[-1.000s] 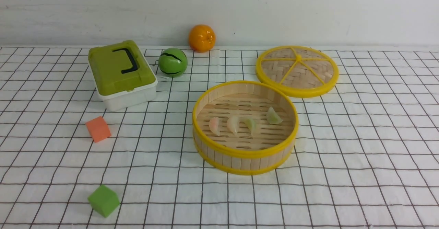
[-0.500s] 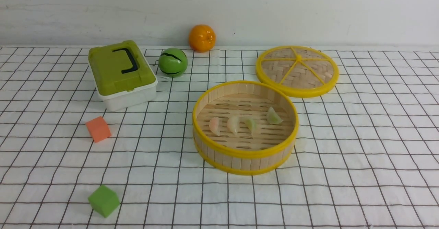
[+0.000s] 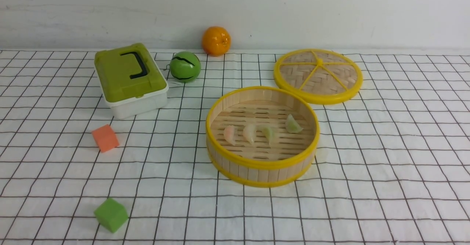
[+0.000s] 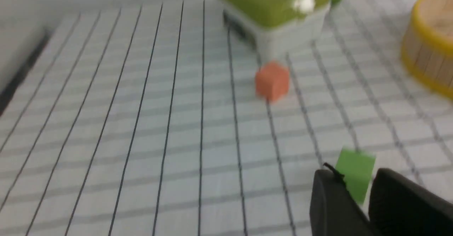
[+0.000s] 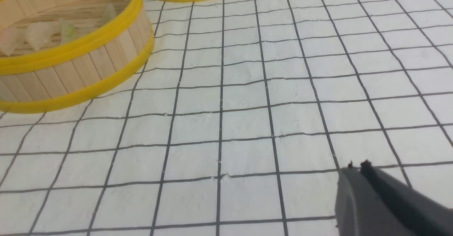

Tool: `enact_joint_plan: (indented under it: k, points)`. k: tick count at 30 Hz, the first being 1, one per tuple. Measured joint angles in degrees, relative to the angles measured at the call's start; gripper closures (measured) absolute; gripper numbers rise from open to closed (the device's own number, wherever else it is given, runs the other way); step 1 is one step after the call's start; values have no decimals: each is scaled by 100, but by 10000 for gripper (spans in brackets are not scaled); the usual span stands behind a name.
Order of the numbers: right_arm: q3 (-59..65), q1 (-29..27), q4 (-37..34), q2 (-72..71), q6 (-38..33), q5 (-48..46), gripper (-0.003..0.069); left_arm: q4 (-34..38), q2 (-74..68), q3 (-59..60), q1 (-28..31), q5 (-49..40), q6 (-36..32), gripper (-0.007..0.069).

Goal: Put the dumplings into the steamer on the table with the white tablecloth.

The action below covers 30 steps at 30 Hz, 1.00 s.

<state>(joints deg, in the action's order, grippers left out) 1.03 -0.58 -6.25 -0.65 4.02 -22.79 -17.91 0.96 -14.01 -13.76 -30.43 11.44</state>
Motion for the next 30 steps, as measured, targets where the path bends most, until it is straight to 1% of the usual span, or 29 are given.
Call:
enact_joint_plan:
  k: [1, 2, 4, 5, 6, 7, 8, 12, 13, 24, 29, 30]
  points:
    - [0, 0, 0, 0, 0, 0, 653, 48, 0, 216, 0, 497, 8, 464]
    - [0, 0, 0, 0, 0, 0, 653, 118, 0, 417, 0, 746, 76, 481]
    - [0, 0, 0, 0, 0, 0, 652, 221, 0, 630, 0, 908, 167, 508]
    - [0, 0, 0, 0, 0, 0, 650, 367, 0, 943, 0, 1001, 368, 564]
    - [0, 0, 0, 0, 0, 0, 650, 380, 0, 976, 0, 1017, 391, 571]
    - [0, 0, 0, 0, 0, 0, 649, 436, 0, 1172, 0, 1039, 518, 621]
    - [0, 0, 0, 0, 0, 0, 646, 464, 0, 1355, 0, 1059, 597, 637]
    - [0, 0, 0, 0, 0, 0, 641, 692, 0, 1557, 0, 1036, 667, 637]
    - [0, 0, 0, 0, 0, 0, 639, 860, 0, 1564, 0, 962, 643, 637]
    - [0, 0, 8, 0, 0, 0, 627, 1023, 0, 1568, 8, 940, 603, 637]
    - [0, 0, 8, 0, 0, 0, 627, 1100, 0, 1568, 274, 940, 361, 637]
    - [0, 0, 8, 0, 0, 0, 624, 1180, 0, 1568, 396, 940, 219, 637]
